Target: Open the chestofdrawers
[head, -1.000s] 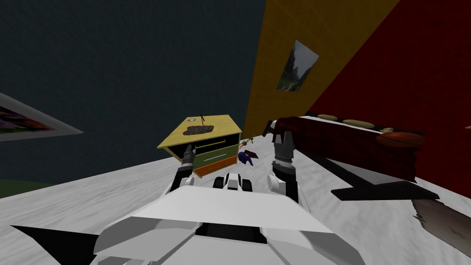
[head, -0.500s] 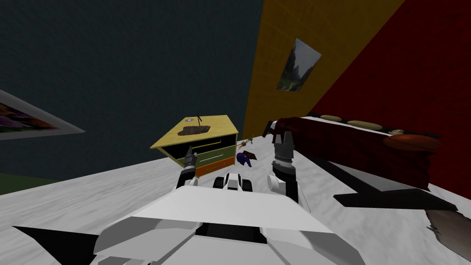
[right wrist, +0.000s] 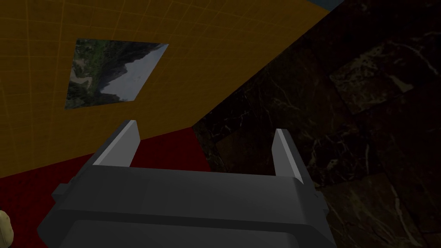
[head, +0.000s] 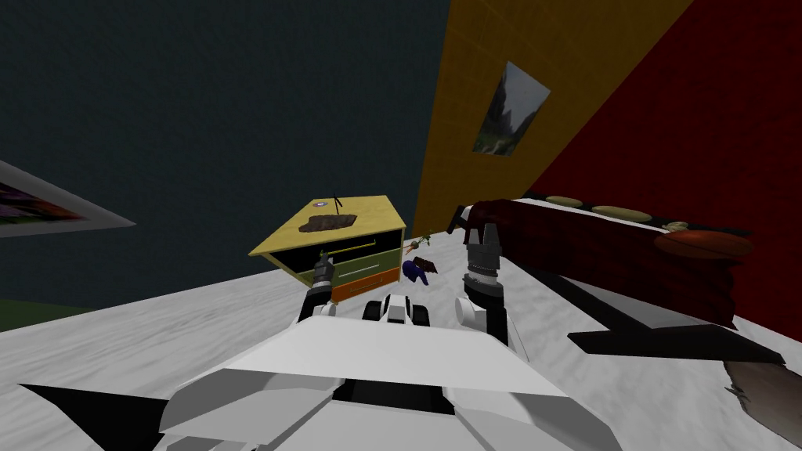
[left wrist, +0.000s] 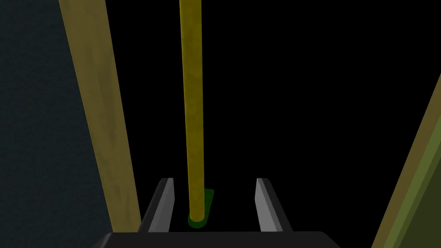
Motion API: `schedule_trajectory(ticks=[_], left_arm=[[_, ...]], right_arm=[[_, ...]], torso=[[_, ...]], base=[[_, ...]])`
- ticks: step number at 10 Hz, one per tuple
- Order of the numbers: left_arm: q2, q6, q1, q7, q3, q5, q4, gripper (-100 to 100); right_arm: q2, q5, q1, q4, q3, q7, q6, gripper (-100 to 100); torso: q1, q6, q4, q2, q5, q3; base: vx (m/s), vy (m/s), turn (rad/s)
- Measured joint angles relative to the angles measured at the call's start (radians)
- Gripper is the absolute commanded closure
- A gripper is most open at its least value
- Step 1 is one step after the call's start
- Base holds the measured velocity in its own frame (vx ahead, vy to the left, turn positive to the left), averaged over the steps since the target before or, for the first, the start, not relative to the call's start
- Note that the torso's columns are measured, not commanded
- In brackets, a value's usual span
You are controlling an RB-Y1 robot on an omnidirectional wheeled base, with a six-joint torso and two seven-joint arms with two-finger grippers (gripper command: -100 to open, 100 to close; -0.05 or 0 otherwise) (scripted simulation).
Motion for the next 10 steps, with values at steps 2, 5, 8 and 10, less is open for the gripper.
schedule_trajectory(ticks=[2,5,8,10], left_arm=[[0.002,-0.004,0.005,0.001,-0.002,0.000,-0.013,100],[0.004,0.017,0.024,0.005,-0.007,0.000,-0.041,100],[0.052,0.020,0.028,0.006,-0.007,0.001,-0.047,-100],[0.092,0.020,0.024,0.006,-0.005,0.002,-0.044,-100]], right_arm=[[0.000,0.000,0.000,0.000,0.000,0.000,0.000,0],[0.000,0.000,0.000,0.000,0.000,0.000,0.000,0],[0.000,0.000,0.000,0.000,0.000,0.000,0.000,0],[0.000,0.000,0.000,0.000,0.000,0.000,0.000,0]], torso=[[0.004,0.001,-0.002,-0.003,0.002,-0.002],[-0.001,0.000,-0.001,-0.003,0.000,-0.002],[0.003,0.000,-0.002,-0.008,0.001,-0.005],[0.001,0.000,-0.001,-0.004,0.000,-0.003]], base=[[-0.152,-0.053,0.006],[-0.122,-0.061,0.016],[0.008,0.003,-0.001],[0.033,0.012,-0.003]])
